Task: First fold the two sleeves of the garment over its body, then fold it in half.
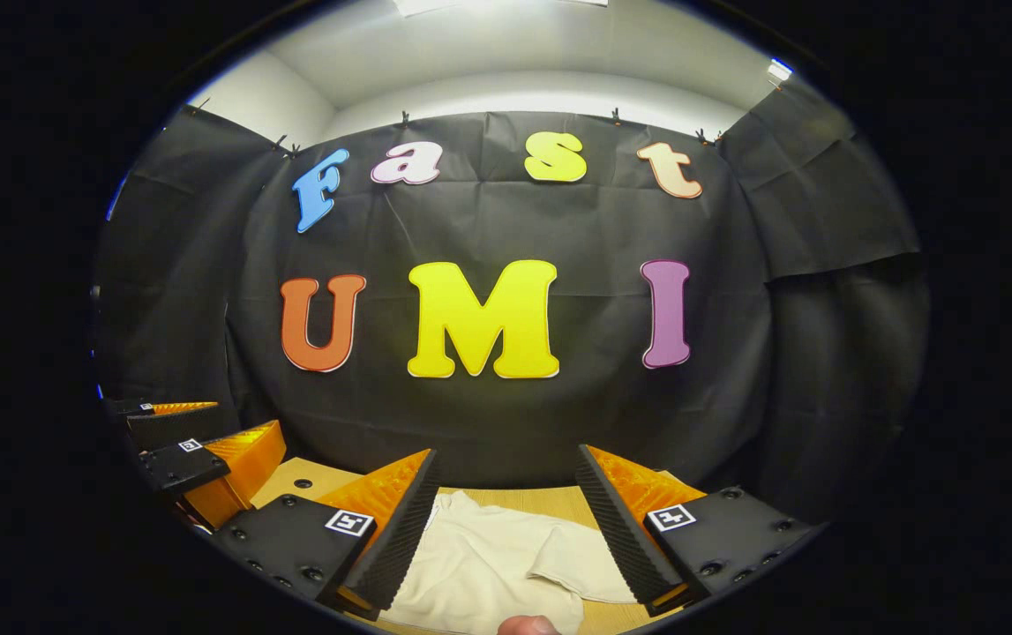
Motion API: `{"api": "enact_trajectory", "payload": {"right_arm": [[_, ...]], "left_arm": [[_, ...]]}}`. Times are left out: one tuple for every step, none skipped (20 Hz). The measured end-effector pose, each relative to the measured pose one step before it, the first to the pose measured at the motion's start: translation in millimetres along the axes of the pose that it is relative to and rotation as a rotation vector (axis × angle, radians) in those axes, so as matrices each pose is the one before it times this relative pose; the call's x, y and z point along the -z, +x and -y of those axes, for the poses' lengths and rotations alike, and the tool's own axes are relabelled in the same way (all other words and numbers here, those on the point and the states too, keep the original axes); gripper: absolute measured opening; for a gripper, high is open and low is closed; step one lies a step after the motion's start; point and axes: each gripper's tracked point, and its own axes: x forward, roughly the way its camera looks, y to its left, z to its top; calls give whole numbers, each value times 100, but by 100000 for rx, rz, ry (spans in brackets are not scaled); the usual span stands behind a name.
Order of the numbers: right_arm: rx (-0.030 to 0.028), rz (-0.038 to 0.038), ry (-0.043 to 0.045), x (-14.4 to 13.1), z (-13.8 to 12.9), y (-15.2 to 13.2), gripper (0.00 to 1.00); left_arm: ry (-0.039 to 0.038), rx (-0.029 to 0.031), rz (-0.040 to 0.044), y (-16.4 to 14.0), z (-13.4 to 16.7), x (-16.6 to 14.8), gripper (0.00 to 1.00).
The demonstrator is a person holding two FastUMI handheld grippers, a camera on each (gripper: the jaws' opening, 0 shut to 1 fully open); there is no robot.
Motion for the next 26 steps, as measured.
{"api": "enact_trajectory", "payload": {"right_arm": [[58,-354,-260,152,17,-2,96],[-104,-368,-202,87,76,-46,92],[-32,-122,80,59,101,-5,92],[-34,80,181,-79,46,24,93],[263,39,-29,40,145,18,92],[111,-110,-75,21,231,14,92],[107,-328,50,192,120,85,92],[157,-494,142,129,339,-24,96],[106,-573,512,259,353,-12,96],[625,-751,-246,255,524,8,92],[388,-799,-308,375,615,-35,96],[649,-544,167,168,681,-42,96],[433,-748,652,397,784,100,96],[715,-1254,517,367,932,-6,93],[439,-1184,-212,584,973,-102,92],[741,-1339,-724,497,1185,-12,96],[1037,-1579,-478,693,1490,-108,96],[1027,-1966,247,762,1565,49,96],[2594,-3192,159,1262,2418,-117,96],[3043,-2730,-565,1101,2230,-71,96],[3522,-2173,-444,970,2369,208,96],[3073,-2073,-102,972,2320,18,96],[2921,-2125,-293,836,2009,96,96],[2305,-2549,-275,1078,1908,291,96],[2137,-2667,-287,1091,1793,307,96],[1647,-3262,39,1417,1654,489,96]], "left_arm": [[-240,363,-188,-17,150,-84,96],[-216,225,-312,-60,62,21,96],[4,-220,-83,65,-35,155,96],[1,-221,-129,45,14,87,96],[-151,75,-52,-51,-12,-104,96],[-76,-71,-114,53,38,1,96],[-23,246,-224,-43,306,133,96],[237,393,-74,65,158,128,96],[297,623,-347,52,177,151,96],[635,887,-618,-32,334,88,96],[625,748,-521,3,168,277,96],[425,863,-109,-92,249,149,96],[279,978,-450,98,302,197,96],[-24,1241,-774,53,427,205,96],[-192,1381,-786,-80,415,336,96],[-392,1061,-916,-15,425,301,96],[-311,980,-719,83,445,232,96],[-355,1156,-965,64,609,297,96],[-7,1792,-1130,138,882,297,96],[494,1261,-844,80,723,408,96],[677,1262,-1270,167,594,414,96],[391,917,-893,143,597,294,96],[-71,1362,-832,297,562,294,96],[-108,1333,-558,192,572,104,96],[40,811,-740,189,480,141,96],[242,804,-849,86,455,185,96]]}}
